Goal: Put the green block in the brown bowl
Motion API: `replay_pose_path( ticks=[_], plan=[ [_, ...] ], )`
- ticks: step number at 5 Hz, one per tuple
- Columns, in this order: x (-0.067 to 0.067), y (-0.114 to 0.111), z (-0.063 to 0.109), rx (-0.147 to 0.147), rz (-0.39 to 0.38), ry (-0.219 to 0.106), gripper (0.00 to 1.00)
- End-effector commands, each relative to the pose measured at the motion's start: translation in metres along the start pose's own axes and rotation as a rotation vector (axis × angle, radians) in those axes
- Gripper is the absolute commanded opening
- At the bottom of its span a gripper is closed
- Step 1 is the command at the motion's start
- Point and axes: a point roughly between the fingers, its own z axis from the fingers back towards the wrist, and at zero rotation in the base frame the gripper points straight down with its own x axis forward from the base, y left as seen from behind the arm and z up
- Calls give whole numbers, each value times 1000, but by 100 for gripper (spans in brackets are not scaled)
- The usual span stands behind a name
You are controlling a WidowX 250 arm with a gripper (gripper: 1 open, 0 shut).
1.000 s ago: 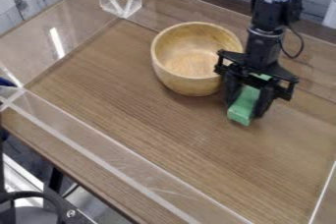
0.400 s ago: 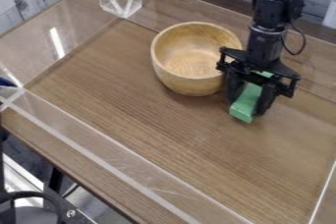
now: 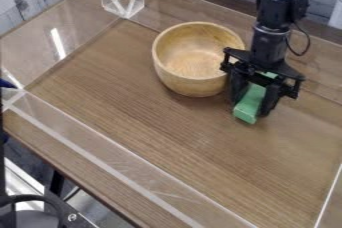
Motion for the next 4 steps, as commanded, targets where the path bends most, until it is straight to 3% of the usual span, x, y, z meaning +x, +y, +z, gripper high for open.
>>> replay_pose_path(
  ticks=[1, 4],
  plan=[
    [12, 3, 16, -7, 4, -64, 0],
    [12, 3, 14, -8, -13, -64, 0]
  ],
)
